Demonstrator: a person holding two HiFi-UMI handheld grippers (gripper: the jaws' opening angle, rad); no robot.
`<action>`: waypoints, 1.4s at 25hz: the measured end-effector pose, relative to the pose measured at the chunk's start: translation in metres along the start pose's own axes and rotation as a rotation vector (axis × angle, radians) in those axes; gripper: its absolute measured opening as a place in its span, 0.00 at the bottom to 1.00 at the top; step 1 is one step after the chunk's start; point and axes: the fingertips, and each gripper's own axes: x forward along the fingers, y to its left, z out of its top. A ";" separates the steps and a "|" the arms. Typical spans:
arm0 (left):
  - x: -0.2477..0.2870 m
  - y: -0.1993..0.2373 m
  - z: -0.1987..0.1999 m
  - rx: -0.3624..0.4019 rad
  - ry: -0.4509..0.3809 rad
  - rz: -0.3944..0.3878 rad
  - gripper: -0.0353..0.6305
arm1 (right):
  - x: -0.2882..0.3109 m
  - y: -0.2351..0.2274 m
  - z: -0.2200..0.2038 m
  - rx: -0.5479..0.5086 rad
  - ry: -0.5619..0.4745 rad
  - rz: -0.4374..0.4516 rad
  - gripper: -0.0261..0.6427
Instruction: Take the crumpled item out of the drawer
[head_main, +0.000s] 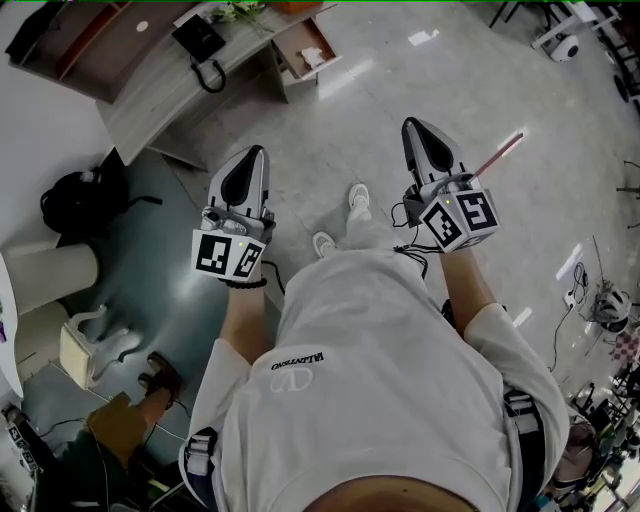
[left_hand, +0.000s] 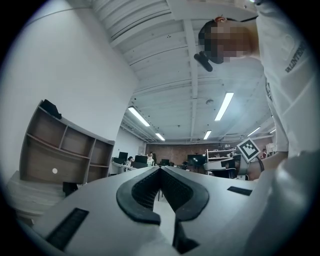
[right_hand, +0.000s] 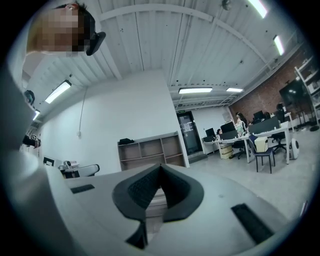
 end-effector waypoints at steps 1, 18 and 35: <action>0.003 0.002 0.000 -0.001 -0.002 0.005 0.05 | 0.005 -0.001 0.000 -0.001 0.001 0.008 0.04; 0.127 0.022 -0.020 0.007 0.021 0.023 0.05 | 0.097 -0.080 0.012 0.025 0.020 0.083 0.04; 0.233 0.041 -0.036 0.026 0.031 0.103 0.05 | 0.169 -0.162 0.013 0.014 0.086 0.198 0.04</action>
